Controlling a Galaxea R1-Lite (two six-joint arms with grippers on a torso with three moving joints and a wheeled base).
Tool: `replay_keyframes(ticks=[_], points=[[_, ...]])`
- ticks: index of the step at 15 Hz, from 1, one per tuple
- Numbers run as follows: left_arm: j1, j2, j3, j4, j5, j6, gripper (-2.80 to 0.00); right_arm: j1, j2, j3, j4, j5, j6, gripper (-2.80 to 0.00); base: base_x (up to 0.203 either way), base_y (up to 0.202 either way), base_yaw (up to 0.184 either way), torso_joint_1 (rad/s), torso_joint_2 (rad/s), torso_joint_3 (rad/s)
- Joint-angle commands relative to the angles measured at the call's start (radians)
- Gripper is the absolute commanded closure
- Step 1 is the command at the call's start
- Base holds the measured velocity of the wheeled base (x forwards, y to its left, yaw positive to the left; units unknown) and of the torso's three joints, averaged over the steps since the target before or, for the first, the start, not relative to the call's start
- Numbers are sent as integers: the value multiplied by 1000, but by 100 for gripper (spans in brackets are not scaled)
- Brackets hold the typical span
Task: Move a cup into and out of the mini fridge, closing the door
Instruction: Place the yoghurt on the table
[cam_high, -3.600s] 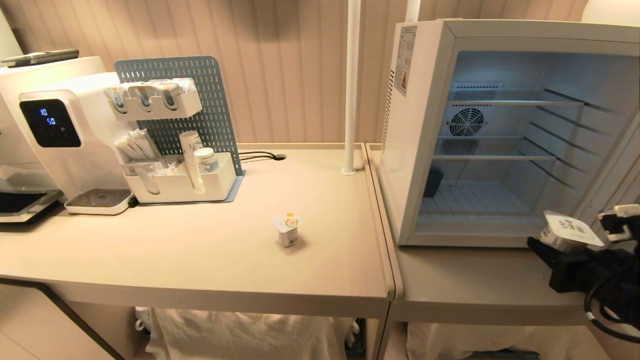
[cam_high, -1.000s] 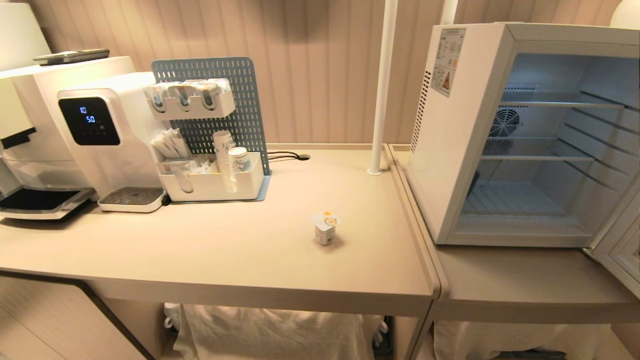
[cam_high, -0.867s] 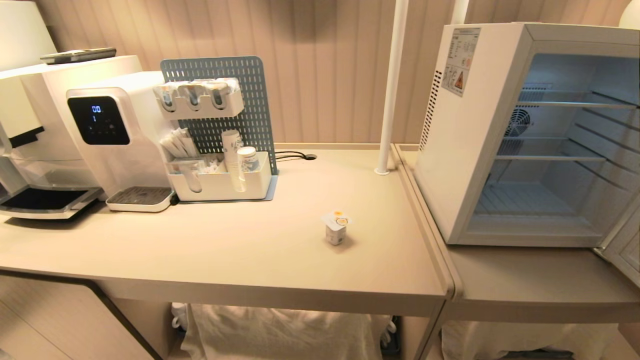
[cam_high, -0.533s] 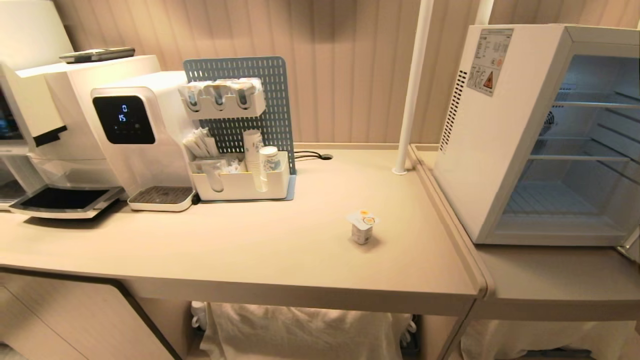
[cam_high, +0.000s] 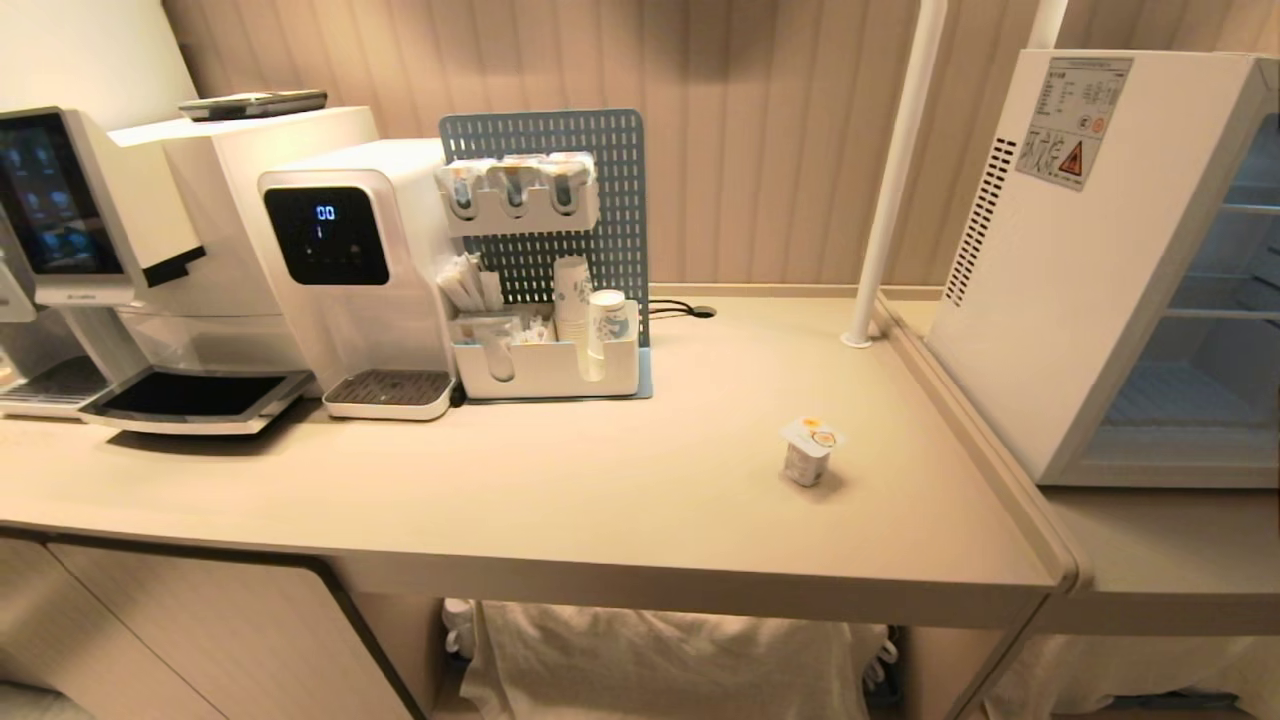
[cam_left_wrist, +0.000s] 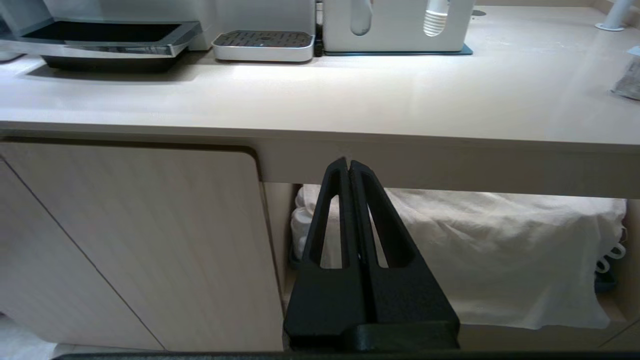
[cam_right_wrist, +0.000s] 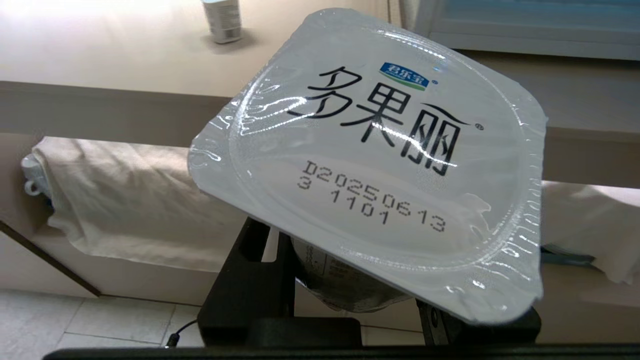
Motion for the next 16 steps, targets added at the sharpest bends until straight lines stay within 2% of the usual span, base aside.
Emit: replay_keyframes(ticks=[1, 16], points=[[0, 0, 0, 0, 0, -1, 0, 0, 0, 0, 1, 0, -1, 0, 0, 189, 0, 2, 6, 3], [0, 0, 0, 0, 0, -1, 0, 0, 0, 0, 1, 0, 1, 0, 0, 193, 2, 1, 2, 2]])
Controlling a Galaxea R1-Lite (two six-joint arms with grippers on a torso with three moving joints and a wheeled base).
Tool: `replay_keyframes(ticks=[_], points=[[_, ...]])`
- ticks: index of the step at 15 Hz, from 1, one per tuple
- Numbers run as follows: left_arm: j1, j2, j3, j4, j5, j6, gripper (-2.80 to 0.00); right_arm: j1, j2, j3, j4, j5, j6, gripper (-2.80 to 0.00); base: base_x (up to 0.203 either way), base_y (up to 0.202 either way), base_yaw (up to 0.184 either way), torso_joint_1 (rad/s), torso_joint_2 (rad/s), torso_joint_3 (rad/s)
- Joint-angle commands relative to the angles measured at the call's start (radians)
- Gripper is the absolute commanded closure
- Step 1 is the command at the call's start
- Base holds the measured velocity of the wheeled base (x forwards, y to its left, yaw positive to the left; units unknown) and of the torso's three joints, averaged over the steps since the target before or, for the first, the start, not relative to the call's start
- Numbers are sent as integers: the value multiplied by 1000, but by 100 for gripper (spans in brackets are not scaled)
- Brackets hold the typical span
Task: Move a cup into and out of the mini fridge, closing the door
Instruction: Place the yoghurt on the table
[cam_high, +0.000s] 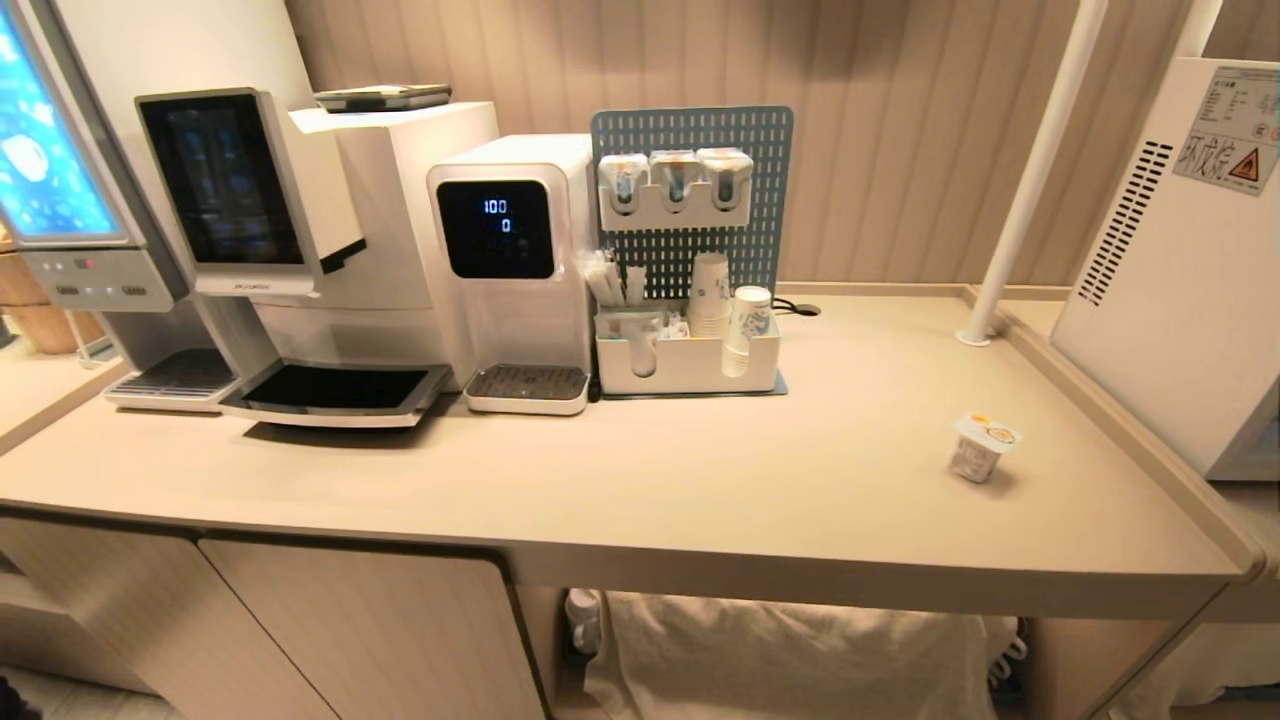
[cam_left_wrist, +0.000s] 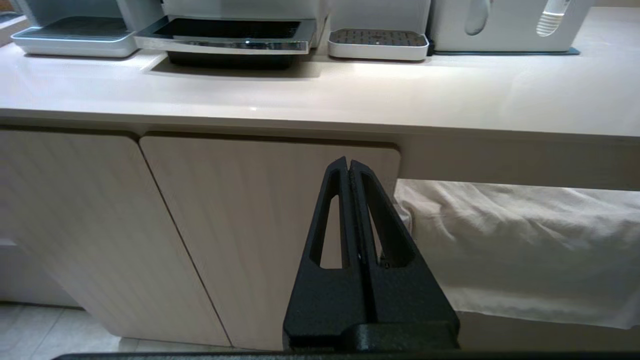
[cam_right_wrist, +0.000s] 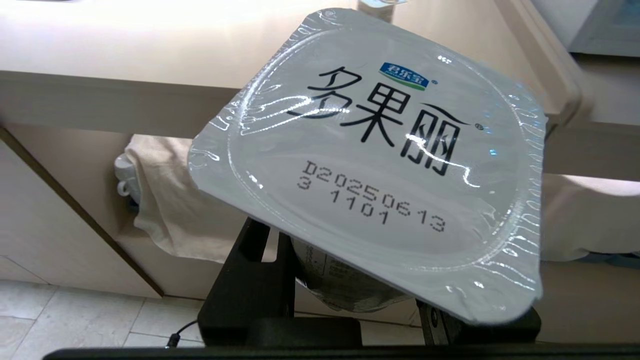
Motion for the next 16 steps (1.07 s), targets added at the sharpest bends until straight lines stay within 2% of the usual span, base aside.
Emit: replay_keyframes(ticks=[1, 4, 8, 11, 14, 16], points=[[0, 0, 0, -1, 0, 0, 0, 0, 0, 0, 2, 0, -1, 0, 0, 195, -2, 2, 2, -2], [0, 0, 0, -1, 0, -2, 0, 0, 0, 0, 3, 2, 1, 0, 0, 166, 2, 3, 7, 2], [0, 0, 2, -2, 0, -2, 0, -1, -1, -1, -6, -1, 15, 0, 0, 18, 0, 1, 0, 0], [0, 0, 0, -2, 0, -2, 0, -1, 45, -164, -8, 68, 36, 0, 0, 0, 0, 0, 0, 0], [0, 0, 0, -2, 0, -2, 0, 2, 346, -235, -42, 147, 66, 0, 0, 0, 0, 0, 0, 0], [0, 0, 0, -2, 0, -2, 0, 7, 610, -244, -142, 222, 73, 0, 0, 0, 0, 0, 0, 0]])
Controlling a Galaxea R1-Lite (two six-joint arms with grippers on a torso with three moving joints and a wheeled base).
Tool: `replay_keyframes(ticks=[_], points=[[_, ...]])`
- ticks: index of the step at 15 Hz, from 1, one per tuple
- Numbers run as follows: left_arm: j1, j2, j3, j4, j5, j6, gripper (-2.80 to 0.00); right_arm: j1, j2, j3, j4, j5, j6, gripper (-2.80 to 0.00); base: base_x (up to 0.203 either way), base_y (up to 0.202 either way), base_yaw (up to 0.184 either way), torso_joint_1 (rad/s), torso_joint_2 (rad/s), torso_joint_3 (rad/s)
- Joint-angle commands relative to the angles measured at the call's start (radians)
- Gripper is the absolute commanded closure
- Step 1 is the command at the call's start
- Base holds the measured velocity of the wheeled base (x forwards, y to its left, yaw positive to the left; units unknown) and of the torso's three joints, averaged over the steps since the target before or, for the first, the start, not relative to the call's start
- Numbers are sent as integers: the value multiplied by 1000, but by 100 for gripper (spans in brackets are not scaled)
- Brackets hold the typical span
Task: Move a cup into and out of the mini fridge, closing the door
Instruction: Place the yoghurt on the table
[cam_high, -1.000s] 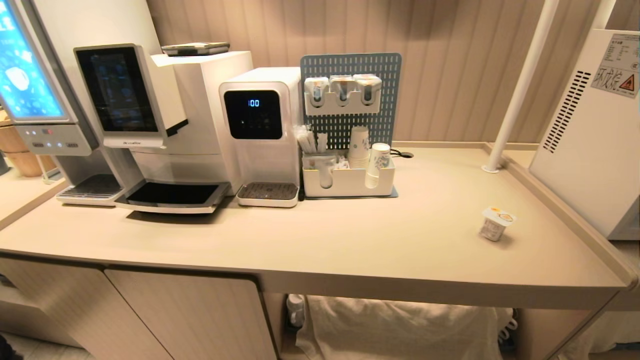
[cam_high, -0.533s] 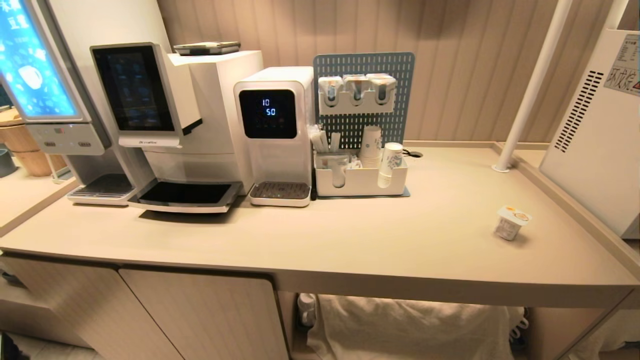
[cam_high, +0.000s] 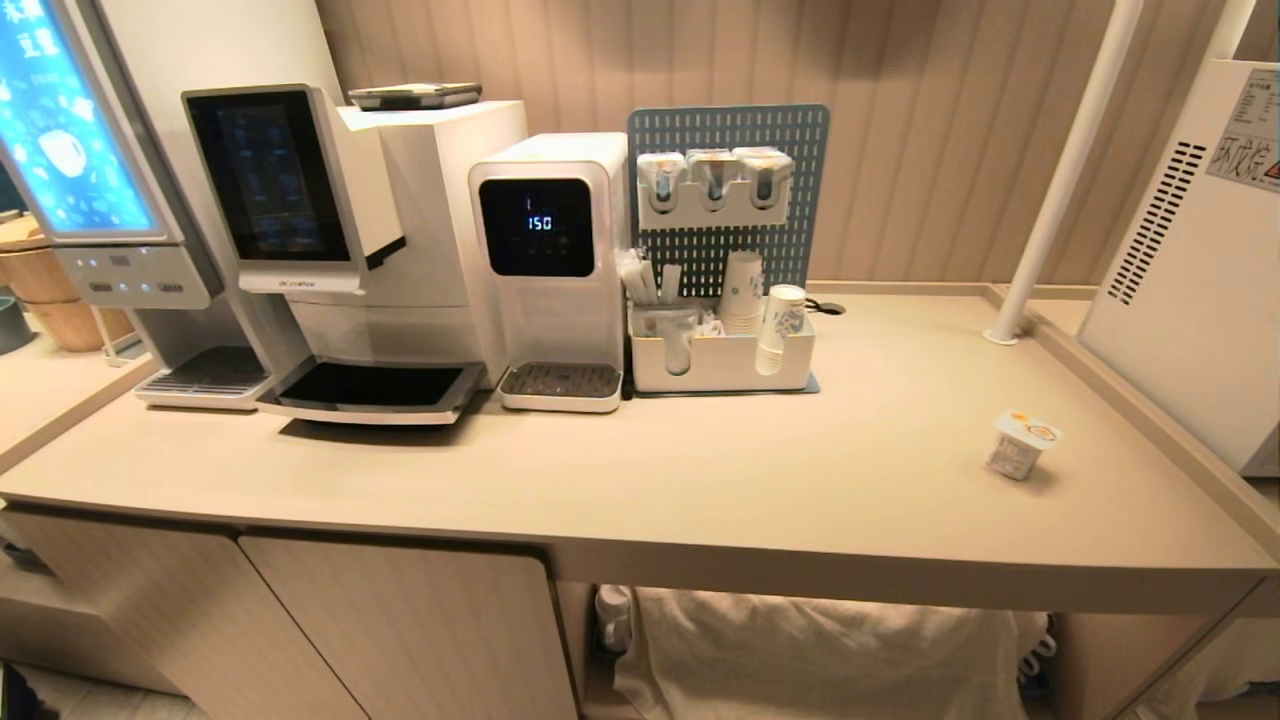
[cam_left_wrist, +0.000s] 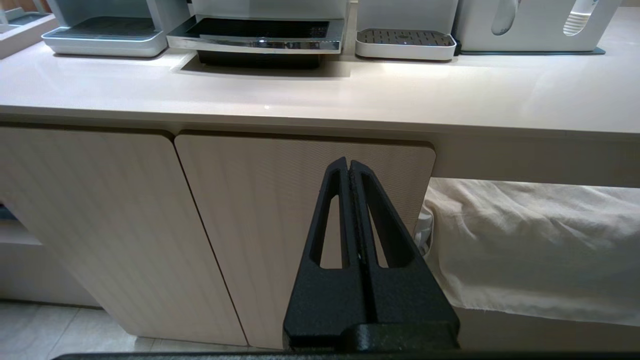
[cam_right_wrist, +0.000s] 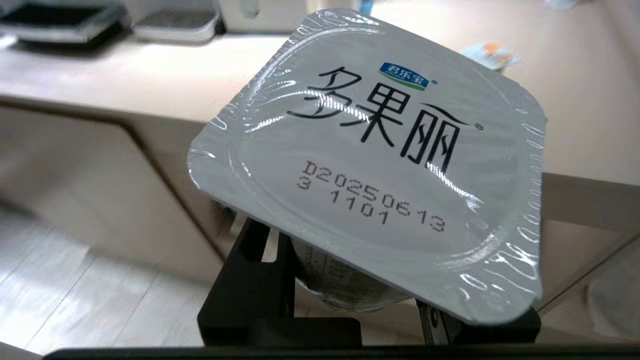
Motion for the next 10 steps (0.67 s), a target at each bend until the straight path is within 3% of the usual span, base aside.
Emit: replay_keyframes(ticks=[1, 6, 10], points=[[0, 0, 1, -1, 0, 0, 0, 6, 412, -10, -125, 65, -5, 0, 0, 0, 0, 0, 0, 0], [0, 0, 1, -1, 0, -2, 0, 27, 1063, 20, -664, 146, -57, 0, 0, 0, 0, 0, 0, 0], [0, 0, 1, -1, 0, -4, 0, 80, 1571, -1, -1160, 134, -99, 0, 0, 0, 0, 0, 0, 0]])
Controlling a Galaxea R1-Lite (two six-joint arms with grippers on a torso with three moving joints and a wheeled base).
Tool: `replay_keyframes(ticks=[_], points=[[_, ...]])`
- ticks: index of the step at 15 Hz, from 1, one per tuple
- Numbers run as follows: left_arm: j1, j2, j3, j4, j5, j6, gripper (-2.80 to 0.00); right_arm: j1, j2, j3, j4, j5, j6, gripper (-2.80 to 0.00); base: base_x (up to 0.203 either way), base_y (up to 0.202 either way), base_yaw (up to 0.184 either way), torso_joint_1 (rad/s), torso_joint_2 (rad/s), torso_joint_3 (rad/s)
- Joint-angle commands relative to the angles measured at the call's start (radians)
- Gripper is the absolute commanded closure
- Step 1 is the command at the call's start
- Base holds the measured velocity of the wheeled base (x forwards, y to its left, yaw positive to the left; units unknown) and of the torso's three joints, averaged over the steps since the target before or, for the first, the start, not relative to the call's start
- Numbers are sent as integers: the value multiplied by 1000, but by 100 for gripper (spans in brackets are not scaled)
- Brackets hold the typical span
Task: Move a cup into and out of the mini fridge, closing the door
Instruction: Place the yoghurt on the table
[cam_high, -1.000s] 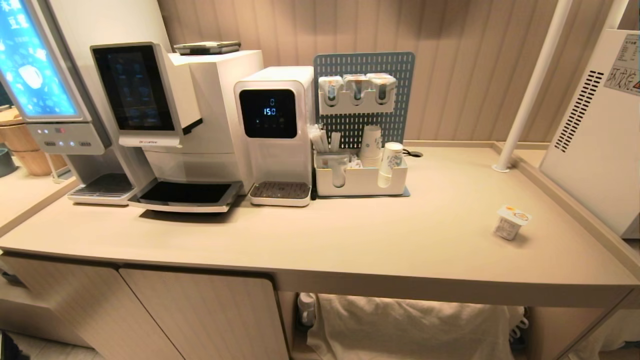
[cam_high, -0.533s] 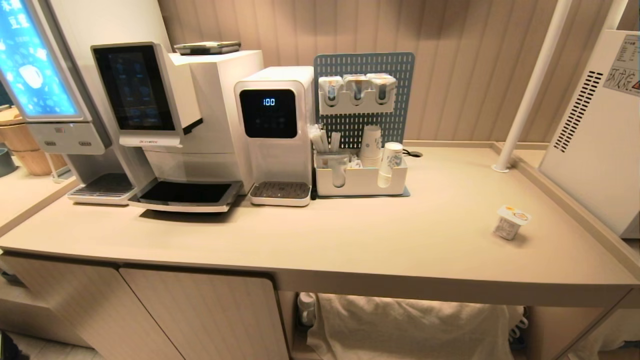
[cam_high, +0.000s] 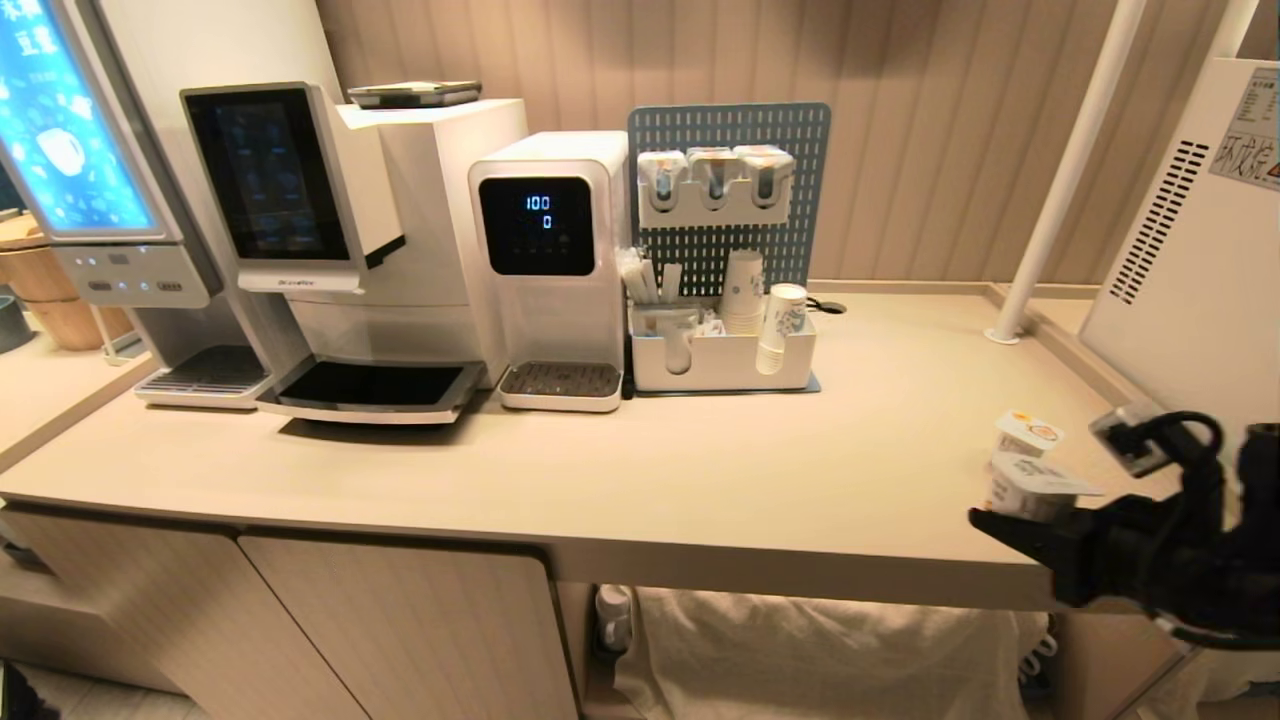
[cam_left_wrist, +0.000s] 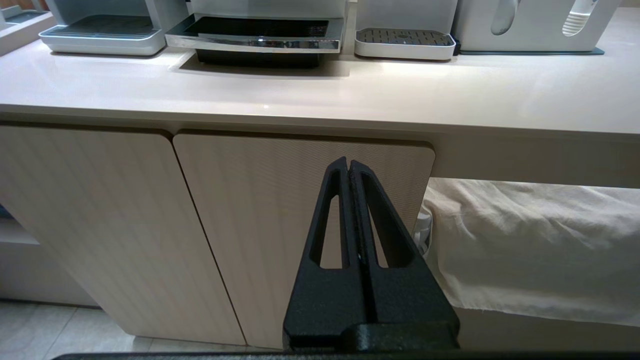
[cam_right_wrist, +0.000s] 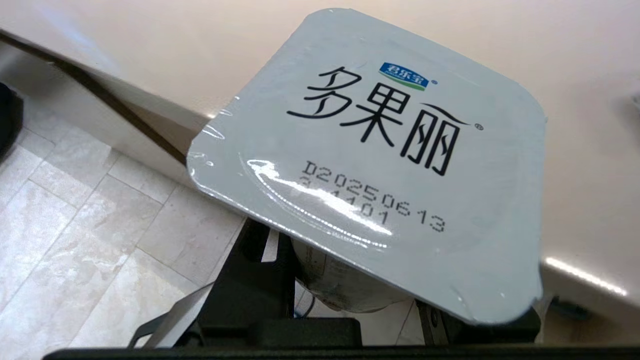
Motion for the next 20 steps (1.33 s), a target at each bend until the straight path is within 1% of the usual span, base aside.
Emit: replay_keyframes(ticks=[1, 3, 4, 5, 6, 8, 9, 11, 16, 18, 20], points=[[0, 0, 0, -1, 0, 0, 0, 46, 421, -43, -302, -47, -11, 0, 0, 0, 0, 0, 0, 0], [0, 0, 0, -1, 0, 0, 0, 97, 584, -147, -414, -142, -20, 0, 0, 0, 0, 0, 0, 0], [0, 0, 0, -1, 0, 0, 0, 119, 630, -227, -441, -200, -24, 0, 0, 0, 0, 0, 0, 0], [0, 0, 0, -1, 0, 0, 0, 136, 651, -305, -426, -247, -27, 0, 0, 0, 0, 0, 0, 0], [0, 0, 0, -1, 0, 0, 0, 146, 663, -374, -384, -275, -28, 0, 0, 0, 0, 0, 0, 0], [0, 0, 0, -1, 0, 0, 0, 156, 690, -501, -270, -304, -30, 0, 0, 0, 0, 0, 0, 0], [0, 0, 0, -1, 0, 0, 0, 157, 709, -537, -230, -317, -30, 0, 0, 0, 0, 0, 0, 0], [0, 0, 0, -1, 0, 0, 0, 153, 760, -656, -139, -345, -29, 0, 0, 0, 0, 0, 0, 0], [0, 0, 0, -1, 0, 0, 0, 144, 816, -828, 58, -360, -29, 0, 0, 0, 0, 0, 0, 0], [0, 0, 0, -1, 0, 0, 0, 139, 843, -904, 116, -387, -33, 0, 0, 0, 0, 0, 0, 0], [0, 0, 0, -1, 0, 0, 0, 134, 865, -981, 205, -400, -34, 0, 0, 0, 0, 0, 0, 0]])
